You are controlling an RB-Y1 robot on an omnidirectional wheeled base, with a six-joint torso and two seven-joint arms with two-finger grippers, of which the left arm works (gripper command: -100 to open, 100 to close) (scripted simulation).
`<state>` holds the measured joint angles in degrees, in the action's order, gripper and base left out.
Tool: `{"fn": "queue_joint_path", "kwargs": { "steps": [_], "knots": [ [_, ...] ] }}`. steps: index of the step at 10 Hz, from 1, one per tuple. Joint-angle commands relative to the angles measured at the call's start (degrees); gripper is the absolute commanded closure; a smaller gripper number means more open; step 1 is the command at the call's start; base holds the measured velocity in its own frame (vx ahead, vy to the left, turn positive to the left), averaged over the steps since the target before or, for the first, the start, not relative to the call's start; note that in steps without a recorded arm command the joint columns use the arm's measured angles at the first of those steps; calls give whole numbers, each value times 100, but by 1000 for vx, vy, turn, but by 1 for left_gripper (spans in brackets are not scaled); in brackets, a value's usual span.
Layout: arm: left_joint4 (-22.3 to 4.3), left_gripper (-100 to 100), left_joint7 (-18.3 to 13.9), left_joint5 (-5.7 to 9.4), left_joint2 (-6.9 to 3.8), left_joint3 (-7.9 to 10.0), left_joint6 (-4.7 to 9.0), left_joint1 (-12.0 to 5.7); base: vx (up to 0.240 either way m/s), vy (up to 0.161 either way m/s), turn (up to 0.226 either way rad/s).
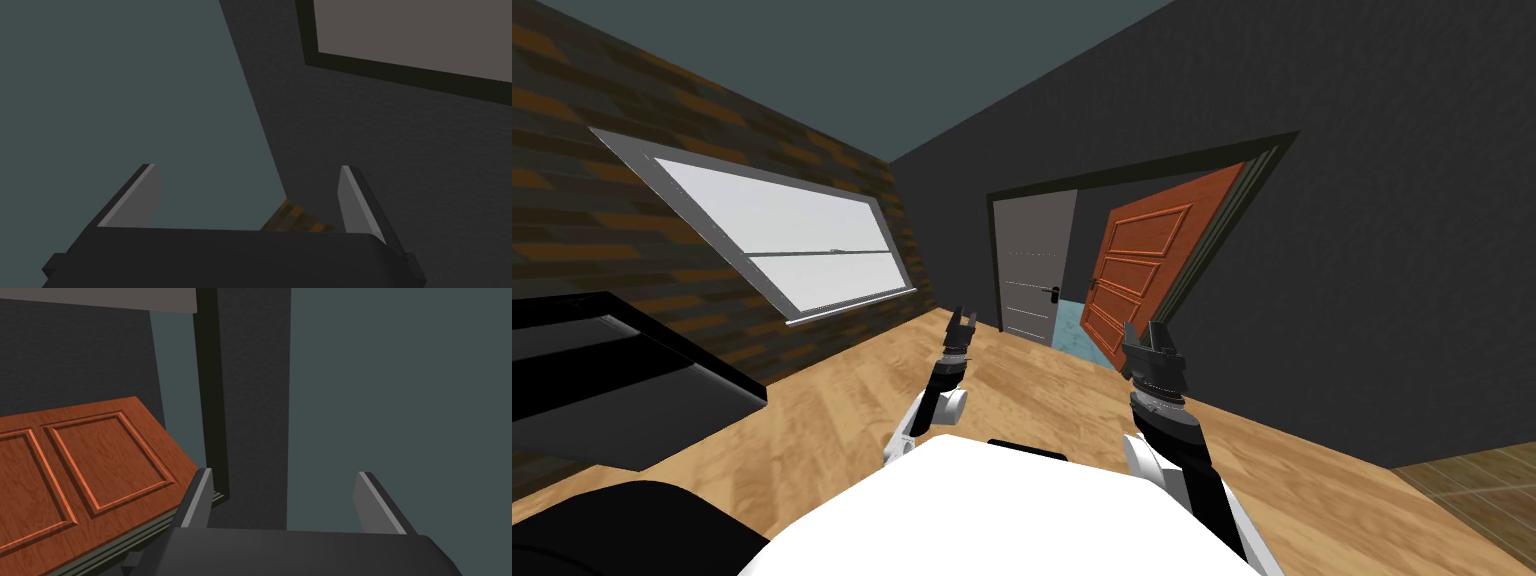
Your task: Push the door open
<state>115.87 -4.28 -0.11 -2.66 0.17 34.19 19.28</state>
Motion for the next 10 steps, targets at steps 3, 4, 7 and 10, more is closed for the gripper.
{"fn": "queue_joint_path", "kwargs": {
  "steps": [3, 4, 7, 10],
  "knots": [
    [-500, -100, -33, -31, -67, 25, -64, -313, 90, -48, -20],
    [-663, -100, -42, -42, -83, 30, -74, -411, 111, -41, -23],
    [-989, -100, -60, -63, -113, 42, -93, -607, 73, -31, -18],
    [-1340, -100, -79, -87, -140, 54, -113, -819, 79, -37, -20]
  ]
}}
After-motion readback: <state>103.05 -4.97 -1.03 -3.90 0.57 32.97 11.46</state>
